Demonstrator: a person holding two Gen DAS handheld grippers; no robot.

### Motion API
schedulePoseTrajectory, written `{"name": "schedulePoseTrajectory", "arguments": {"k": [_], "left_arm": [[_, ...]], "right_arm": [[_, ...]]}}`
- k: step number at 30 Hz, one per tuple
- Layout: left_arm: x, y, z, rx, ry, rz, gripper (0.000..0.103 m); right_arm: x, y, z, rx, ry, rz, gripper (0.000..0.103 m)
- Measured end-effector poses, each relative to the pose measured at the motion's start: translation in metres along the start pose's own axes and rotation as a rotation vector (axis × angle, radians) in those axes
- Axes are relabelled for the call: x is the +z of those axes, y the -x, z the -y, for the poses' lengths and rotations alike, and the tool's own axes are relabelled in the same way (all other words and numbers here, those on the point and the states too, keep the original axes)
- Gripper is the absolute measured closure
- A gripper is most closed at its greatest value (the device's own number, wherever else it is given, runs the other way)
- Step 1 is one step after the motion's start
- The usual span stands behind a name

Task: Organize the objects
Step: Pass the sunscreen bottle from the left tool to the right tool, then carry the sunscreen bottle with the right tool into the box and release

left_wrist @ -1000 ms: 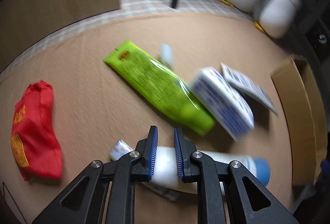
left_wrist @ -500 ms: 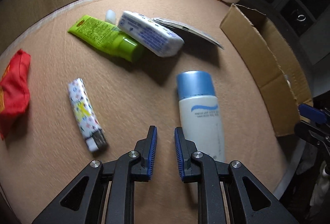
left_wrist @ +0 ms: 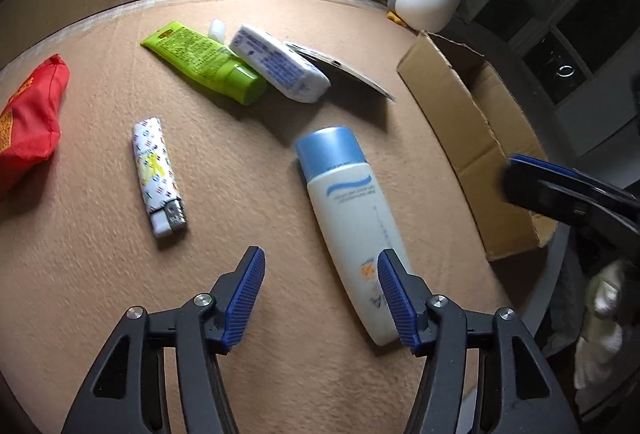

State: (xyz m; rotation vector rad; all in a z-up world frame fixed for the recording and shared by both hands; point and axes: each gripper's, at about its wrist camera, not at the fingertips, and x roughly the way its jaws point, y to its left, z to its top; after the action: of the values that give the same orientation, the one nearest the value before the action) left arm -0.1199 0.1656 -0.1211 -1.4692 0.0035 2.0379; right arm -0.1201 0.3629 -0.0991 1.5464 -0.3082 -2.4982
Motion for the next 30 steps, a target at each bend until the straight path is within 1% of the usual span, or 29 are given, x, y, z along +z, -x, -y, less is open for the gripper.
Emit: {"name": "schedulePoseTrajectory", "arguments": {"k": [2, 5, 9, 15, 21, 22, 24, 26, 28, 29, 30], "left_arm": [[-0.001, -0.002, 0.003, -0.009, -0.003, -0.003, 0.039], [0.002, -0.006, 0.005, -0.018, 0.005, -0.001, 0.039], [0.003, -0.009, 0.007, -0.038, 0.022, 0.002, 0.039], [0.001, -0.016, 0.006, -0.103, 0.087, -0.005, 0.039], [-0.001, -0.02, 0.009, -0.125, 0.104, -0.01, 0.041], [-0.001, -0.02, 0.008, -0.132, 0.109, -0.012, 0.044], [-0.002, -0.022, 0.008, -0.14, 0.117, -0.017, 0.049], [-0.003, -0.024, 0.009, -0.139, 0.117, -0.021, 0.058], [-0.004, -0.024, 0.011, -0.136, 0.118, -0.021, 0.058], [-0.004, -0.024, 0.011, -0.135, 0.12, -0.02, 0.058], [-0.004, -0.024, 0.012, -0.134, 0.122, -0.019, 0.058]], "right_arm": [[0.004, -0.014, -0.006, 0.029, 0.011, -0.029, 0.04], [0.008, -0.039, -0.005, 0.086, -0.021, -0.108, 0.04], [0.009, -0.063, -0.001, 0.11, -0.044, -0.168, 0.04], [0.006, -0.079, -0.002, 0.118, -0.023, -0.218, 0.04], [0.001, -0.088, -0.005, 0.14, -0.02, -0.253, 0.041], [0.0, -0.09, -0.006, 0.143, -0.016, -0.257, 0.042], [-0.001, -0.091, -0.005, 0.149, -0.018, -0.262, 0.047], [-0.001, -0.091, -0.005, 0.149, -0.019, -0.261, 0.051], [-0.001, -0.091, -0.004, 0.163, -0.023, -0.264, 0.057], [-0.001, -0.091, -0.003, 0.174, -0.026, -0.265, 0.061], [-0.002, -0.091, -0.003, 0.178, -0.026, -0.265, 0.063]]}}
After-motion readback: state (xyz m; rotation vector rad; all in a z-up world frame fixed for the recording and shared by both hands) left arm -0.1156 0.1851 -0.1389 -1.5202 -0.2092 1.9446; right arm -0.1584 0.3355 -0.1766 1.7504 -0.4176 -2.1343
